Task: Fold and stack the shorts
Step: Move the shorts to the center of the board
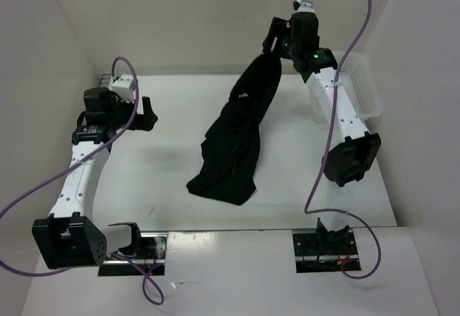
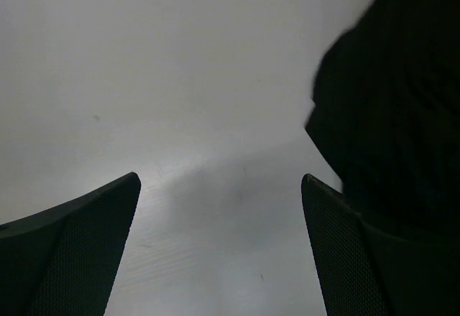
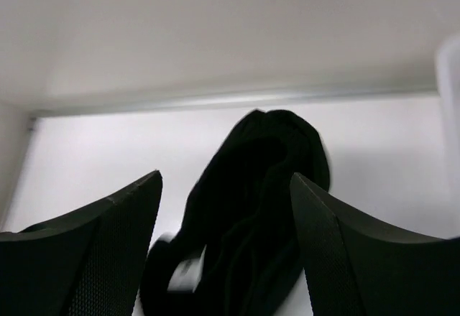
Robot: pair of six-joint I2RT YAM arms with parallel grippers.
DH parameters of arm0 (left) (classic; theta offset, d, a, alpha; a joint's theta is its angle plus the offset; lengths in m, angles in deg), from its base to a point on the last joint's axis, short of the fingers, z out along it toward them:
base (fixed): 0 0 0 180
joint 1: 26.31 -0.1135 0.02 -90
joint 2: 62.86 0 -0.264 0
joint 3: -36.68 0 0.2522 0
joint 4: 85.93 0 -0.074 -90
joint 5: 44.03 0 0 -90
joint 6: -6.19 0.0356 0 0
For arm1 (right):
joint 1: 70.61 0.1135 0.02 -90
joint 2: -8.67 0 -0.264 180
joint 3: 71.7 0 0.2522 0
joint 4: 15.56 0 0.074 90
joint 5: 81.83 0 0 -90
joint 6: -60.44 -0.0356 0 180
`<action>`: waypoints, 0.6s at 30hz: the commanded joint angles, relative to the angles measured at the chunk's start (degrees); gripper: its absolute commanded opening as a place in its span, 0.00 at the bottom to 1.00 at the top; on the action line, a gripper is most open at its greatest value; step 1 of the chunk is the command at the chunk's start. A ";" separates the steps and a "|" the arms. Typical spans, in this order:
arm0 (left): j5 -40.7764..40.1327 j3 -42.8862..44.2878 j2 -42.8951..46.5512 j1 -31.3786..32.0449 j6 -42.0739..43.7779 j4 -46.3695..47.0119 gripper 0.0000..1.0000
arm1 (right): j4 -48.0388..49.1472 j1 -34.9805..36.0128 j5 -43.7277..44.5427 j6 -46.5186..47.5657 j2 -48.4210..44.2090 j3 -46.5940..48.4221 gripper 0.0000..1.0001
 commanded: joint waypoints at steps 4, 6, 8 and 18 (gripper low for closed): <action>-1.40 -7.88 1.40 3.90 0.21 -8.31 0.99 | 4.10 3.46 -2.63 7.08 -4.16 -14.17 0.80; -2.02 -10.08 1.40 7.24 0.21 -8.84 0.99 | 6.85 6.55 -2.62 10.25 -4.71 -18.86 0.81; -1.24 -12.28 -0.52 10.31 0.21 -9.37 0.99 | 9.05 10.15 -3.15 11.49 -3.49 -22.13 0.81; 9.56 -12.99 -10.11 16.91 0.21 -4.27 0.99 | 4.50 11.57 -2.89 10.88 18.04 -3.98 0.81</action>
